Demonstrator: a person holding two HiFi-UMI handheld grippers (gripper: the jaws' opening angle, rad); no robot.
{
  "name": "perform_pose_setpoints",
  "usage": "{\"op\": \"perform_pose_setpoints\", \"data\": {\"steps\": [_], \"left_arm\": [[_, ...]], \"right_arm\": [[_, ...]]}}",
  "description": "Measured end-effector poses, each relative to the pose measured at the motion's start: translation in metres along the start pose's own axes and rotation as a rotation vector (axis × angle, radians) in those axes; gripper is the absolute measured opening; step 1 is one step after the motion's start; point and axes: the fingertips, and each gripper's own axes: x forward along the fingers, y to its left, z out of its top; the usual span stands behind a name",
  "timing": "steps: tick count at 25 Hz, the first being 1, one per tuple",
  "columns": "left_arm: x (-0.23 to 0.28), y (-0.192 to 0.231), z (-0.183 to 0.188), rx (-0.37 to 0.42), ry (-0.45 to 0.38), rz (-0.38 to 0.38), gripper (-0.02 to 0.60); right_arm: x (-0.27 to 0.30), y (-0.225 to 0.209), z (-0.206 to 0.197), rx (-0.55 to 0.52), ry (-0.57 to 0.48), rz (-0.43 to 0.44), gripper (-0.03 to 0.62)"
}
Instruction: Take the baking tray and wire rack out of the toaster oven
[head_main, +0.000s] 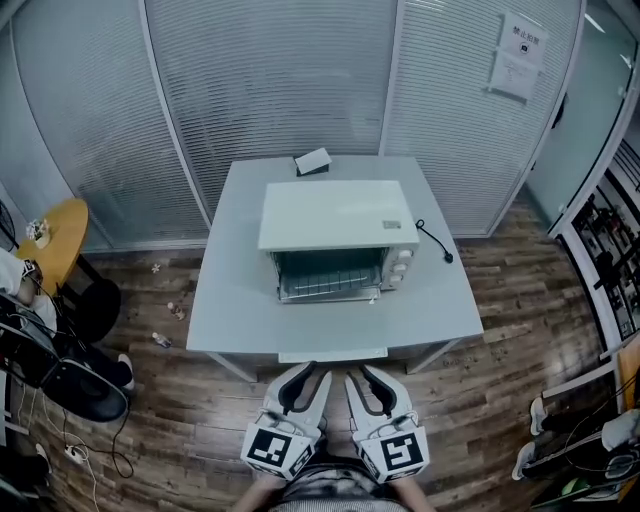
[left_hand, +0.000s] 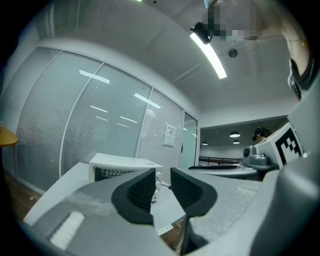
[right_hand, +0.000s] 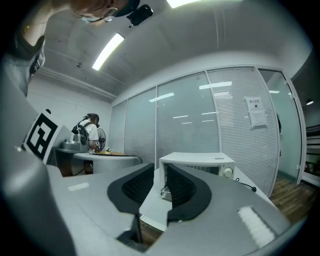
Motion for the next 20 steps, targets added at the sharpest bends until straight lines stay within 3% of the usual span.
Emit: {"op": "perform_pose_setpoints", "data": {"steps": [20], "left_arm": [[0.046,0.085,-0.004,-0.031,0.038,-0.026,0.086]], "right_arm": [[0.097,-0.016,-0.008,0.088,0.036,-0.013,0.085]]}}
